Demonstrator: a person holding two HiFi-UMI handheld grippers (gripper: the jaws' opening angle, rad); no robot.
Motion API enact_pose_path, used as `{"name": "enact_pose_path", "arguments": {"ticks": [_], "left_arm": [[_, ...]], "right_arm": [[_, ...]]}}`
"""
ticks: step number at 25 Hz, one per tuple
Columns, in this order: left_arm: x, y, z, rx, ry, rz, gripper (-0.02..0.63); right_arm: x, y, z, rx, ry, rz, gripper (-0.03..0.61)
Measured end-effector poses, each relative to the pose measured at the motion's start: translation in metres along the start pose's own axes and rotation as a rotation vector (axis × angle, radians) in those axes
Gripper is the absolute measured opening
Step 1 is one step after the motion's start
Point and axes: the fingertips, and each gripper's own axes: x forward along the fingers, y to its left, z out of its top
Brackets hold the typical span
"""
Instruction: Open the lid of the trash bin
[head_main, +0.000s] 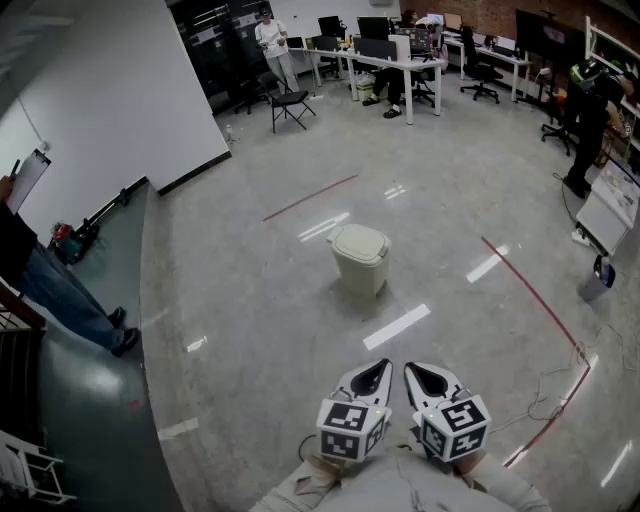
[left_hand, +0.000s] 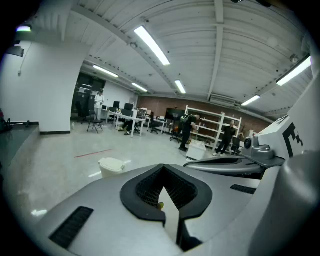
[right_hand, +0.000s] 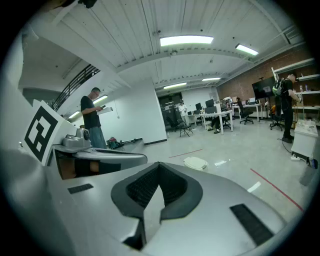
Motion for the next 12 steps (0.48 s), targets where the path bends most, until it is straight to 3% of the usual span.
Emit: {"name": "enact_pose_path", "arguments": {"ticks": [12], "left_arm": [[-0.009,-0.009,-0.017,-0.019,0.017,-0.007,0.003]], "right_arm": [[-0.018,0.007,-0.009,0.010,-0.010,0.005,-0.002]]}}
